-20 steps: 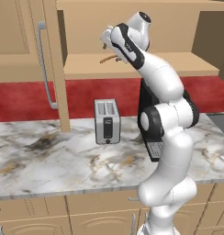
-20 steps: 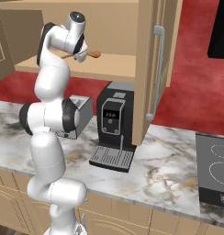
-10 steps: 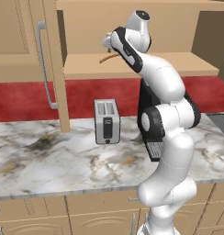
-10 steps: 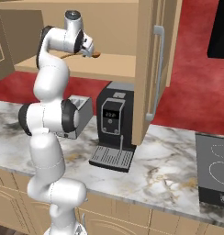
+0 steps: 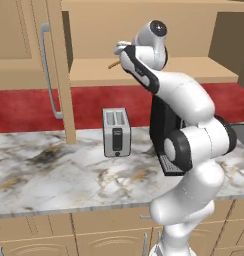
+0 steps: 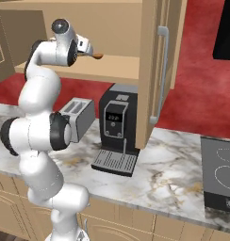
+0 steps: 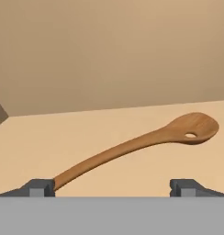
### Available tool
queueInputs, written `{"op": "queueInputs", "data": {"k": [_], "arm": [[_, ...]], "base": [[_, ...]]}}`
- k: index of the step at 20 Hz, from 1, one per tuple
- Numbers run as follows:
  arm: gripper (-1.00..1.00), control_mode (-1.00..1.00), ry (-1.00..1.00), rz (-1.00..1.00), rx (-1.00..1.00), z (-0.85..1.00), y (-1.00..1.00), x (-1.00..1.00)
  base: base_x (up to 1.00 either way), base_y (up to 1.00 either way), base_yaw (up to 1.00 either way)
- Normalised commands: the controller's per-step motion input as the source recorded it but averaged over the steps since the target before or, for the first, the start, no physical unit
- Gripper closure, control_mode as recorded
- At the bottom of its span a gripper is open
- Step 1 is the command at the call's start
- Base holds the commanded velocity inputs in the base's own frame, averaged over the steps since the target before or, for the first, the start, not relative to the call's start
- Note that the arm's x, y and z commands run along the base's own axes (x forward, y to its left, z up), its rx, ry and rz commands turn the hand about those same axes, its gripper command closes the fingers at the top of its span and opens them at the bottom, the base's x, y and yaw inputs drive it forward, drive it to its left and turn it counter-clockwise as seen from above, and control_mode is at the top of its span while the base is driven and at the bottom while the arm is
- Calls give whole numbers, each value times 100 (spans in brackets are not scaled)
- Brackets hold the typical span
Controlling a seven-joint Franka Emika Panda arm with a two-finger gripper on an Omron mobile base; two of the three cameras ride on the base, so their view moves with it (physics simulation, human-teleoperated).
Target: Organize the utensils by type. Pick up the wooden spoons from the counter and place them in the open cabinet. Then pick up the metallic utensils from the counter and place them in the open drawer.
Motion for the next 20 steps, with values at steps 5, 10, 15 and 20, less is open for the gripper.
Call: {"op": "queueInputs", "data": {"k": [5, 10, 15, 20], "arm": [[-100, -100, -13, 0, -1, 37, -6, -57], [-100, -100, 0, 0, -5, 59, -10, -65], [-100, -100, -3, -3, -8, 22, -14, -91], [-100, -100, -8, -17, -2, -15, -8, -100]], "base": [[0, 0, 0], [0, 0, 0], [0, 0, 0], [0, 0, 0]]}}
